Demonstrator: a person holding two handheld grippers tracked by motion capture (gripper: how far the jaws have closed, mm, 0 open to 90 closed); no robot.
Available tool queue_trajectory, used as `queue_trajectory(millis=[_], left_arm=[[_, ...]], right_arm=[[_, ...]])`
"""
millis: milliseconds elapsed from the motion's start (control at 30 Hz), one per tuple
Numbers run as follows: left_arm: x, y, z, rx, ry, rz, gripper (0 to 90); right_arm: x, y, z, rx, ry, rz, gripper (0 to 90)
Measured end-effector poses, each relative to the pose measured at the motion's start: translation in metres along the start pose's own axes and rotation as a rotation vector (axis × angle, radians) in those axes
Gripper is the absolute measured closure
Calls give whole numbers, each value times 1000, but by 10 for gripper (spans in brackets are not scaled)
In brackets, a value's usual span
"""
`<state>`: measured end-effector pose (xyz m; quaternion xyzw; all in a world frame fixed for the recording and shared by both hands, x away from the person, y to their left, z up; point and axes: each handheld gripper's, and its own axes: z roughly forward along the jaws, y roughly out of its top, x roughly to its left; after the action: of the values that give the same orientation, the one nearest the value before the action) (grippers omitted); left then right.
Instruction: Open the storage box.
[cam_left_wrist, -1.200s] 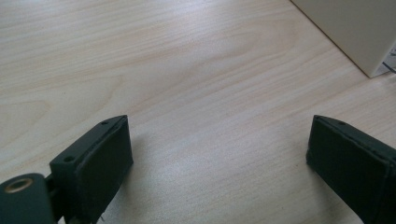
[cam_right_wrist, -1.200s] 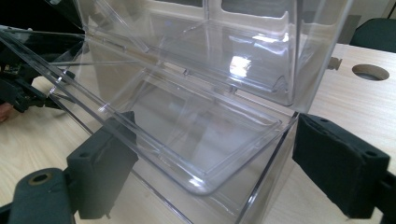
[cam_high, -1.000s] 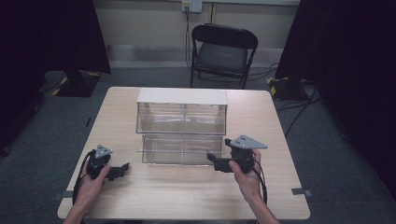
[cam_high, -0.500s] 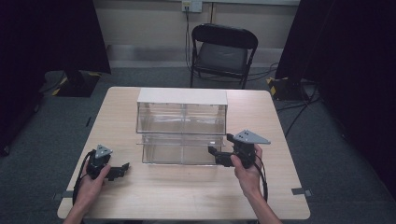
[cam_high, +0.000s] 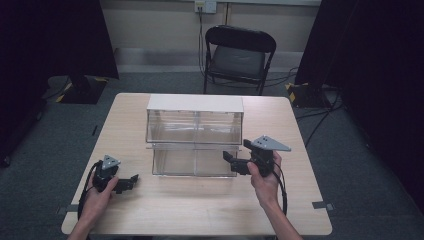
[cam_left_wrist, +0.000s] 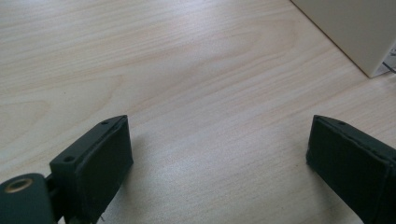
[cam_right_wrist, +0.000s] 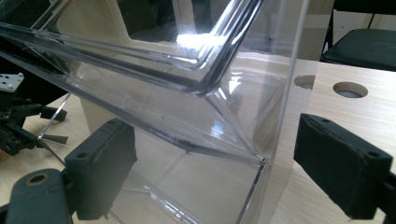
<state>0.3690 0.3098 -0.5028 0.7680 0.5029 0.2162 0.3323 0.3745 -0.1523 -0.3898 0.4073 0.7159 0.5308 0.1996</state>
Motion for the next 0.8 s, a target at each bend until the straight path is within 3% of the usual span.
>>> queue_trajectory(millis=[800], left_arm=[[0,0,0,0,0,0,64]], right_arm=[[-2,0,1,3,12,8,120]])
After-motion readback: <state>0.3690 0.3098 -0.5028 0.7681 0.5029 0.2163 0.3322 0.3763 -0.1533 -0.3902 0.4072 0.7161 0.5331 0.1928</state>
